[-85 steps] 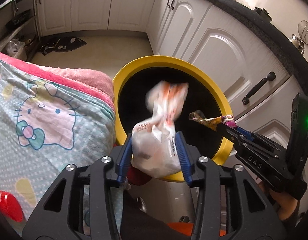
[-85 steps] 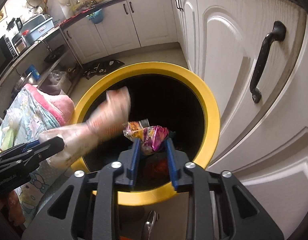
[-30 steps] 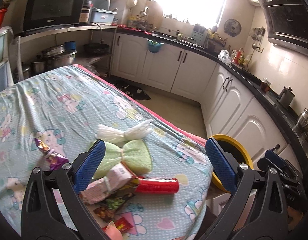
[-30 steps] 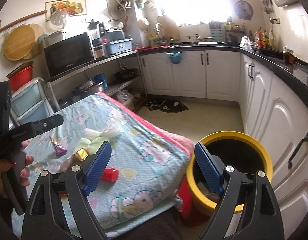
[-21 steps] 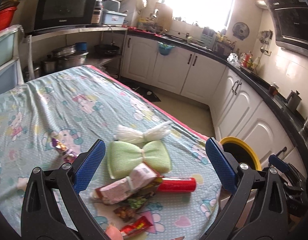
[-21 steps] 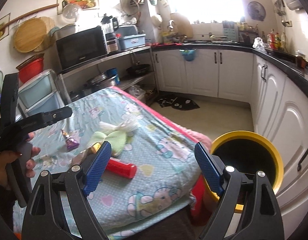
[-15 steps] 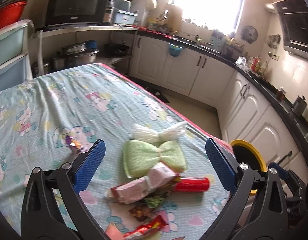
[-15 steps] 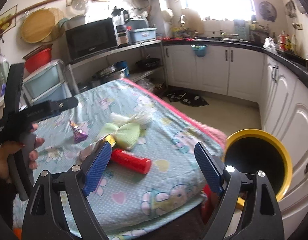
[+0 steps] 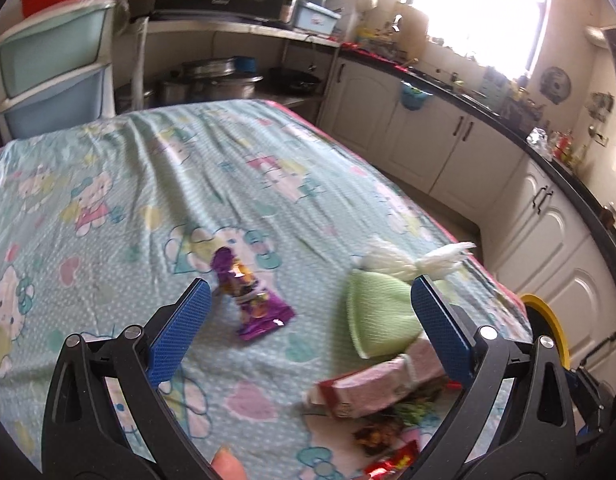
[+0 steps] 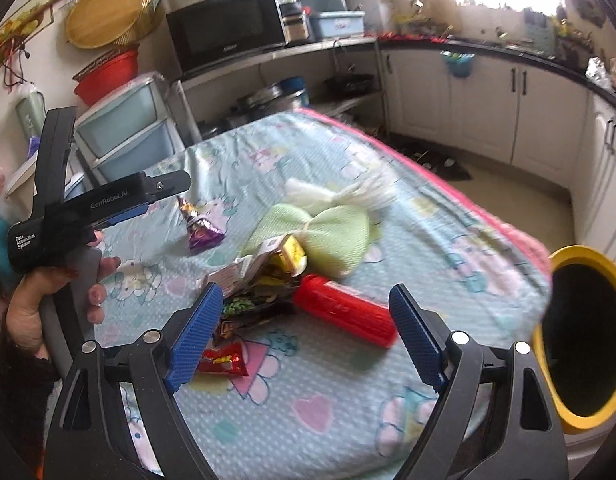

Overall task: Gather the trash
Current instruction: 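Move both tools back over the remaining trash on the bed, then grasp the yellow snack box with the right tool while the left tool grasps the purple wrapper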

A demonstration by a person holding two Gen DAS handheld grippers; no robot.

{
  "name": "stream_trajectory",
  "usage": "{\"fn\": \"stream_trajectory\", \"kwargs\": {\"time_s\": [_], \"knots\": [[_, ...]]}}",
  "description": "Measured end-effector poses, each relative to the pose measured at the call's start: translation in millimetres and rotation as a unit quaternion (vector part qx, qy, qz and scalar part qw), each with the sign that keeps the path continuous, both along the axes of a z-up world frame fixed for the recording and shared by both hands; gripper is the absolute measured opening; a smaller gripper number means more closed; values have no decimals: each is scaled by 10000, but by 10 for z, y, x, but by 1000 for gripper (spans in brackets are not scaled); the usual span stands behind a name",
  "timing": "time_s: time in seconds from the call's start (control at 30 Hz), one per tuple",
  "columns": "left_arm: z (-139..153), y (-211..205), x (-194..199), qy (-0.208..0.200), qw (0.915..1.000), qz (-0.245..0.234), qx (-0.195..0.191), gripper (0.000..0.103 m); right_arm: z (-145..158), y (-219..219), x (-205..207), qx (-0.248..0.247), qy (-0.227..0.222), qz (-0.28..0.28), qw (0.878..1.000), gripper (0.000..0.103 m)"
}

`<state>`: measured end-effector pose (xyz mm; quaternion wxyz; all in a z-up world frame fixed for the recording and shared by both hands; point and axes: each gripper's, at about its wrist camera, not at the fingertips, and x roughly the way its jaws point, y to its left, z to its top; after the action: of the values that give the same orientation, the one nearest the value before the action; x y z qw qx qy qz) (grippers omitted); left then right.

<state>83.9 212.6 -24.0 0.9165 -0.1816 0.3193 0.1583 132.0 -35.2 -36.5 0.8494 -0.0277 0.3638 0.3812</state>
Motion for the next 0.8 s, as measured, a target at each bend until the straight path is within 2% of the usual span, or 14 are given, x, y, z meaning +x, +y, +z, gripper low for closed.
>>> {"fn": "stream_trajectory", "kwargs": {"time_s": [0.37,0.53,0.63,0.67,0.8], "knots": [[-295,365,73,102,9983,247,-527,92,-194,382,289,286,725,154,9968,81],[-394,489,101,133,9970,328,-687,92,-237,443,397,362,965,158,9945,58],[-439,543,121,150,9963,365,-758,92,-241,433,394,346,945,200,9947,40],[-457,562,131,155,9960,382,-798,92,-244,428,392,331,930,209,9949,37],[-504,610,193,163,9950,423,-890,92,-219,416,352,308,732,237,9966,34]]}}
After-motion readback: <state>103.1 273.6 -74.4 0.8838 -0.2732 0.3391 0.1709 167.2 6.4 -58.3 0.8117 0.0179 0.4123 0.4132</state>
